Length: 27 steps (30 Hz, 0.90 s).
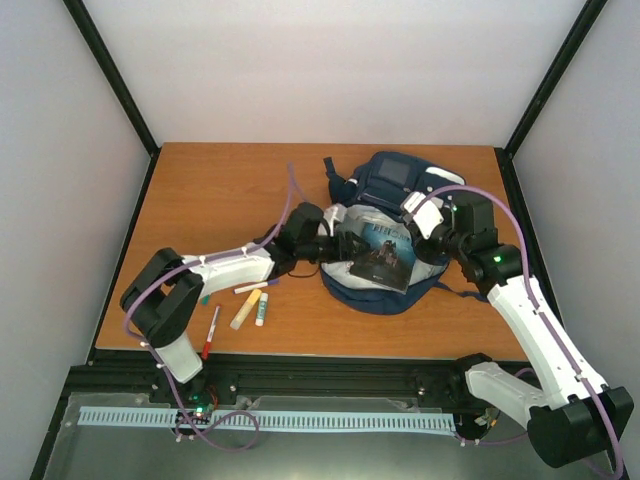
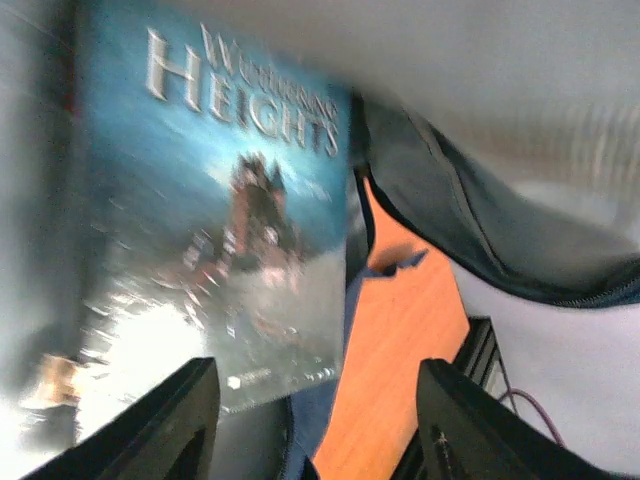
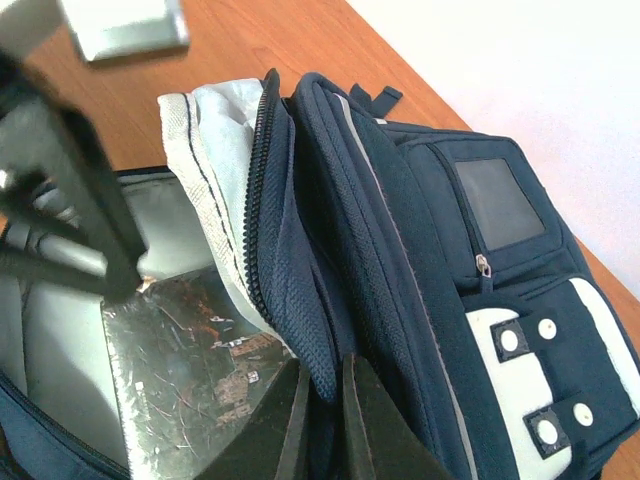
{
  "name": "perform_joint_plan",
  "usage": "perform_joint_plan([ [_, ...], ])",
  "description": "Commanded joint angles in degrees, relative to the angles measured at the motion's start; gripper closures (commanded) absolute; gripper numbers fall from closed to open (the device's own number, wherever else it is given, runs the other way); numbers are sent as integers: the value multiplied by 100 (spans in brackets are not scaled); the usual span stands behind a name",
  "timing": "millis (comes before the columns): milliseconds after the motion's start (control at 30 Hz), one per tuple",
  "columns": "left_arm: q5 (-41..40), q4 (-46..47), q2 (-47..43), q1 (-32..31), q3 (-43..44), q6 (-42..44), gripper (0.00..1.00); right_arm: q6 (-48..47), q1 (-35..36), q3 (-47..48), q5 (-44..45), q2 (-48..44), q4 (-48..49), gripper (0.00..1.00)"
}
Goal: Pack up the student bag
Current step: Place the book in the student bag.
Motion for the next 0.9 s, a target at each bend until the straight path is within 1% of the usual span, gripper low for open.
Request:
perform_joint_plan([
  [0,-370,128,239,-659,-84,387,53,185,31,-74,-123,31,588,97],
  [67,-614,276,371,-909,-101,376,68,206,32,-107,-159,43,624,97],
  [133,-918,340,520,-1112,-90,407,79,229,27,-108,-220,44,634,97],
  [200,-1036,398,700,-1246,-74,427,86,248,27,-101,-256,43,645,97],
  [300,-1202,536,901,-1337,-183,365,93,258,32,-97,-278,36,658,97],
  [467,-1548,647,1242,-1350,-416,-38,97,252,32,-77,-383,2,625,97],
  [667,-1847,816,1681,-1344,-326,-352,98,217,27,-80,-751,-11,517,97],
  [867,-2487,1078,1793,-1342,-63,-253,98,167,32,-39,-1119,-32,351,97],
])
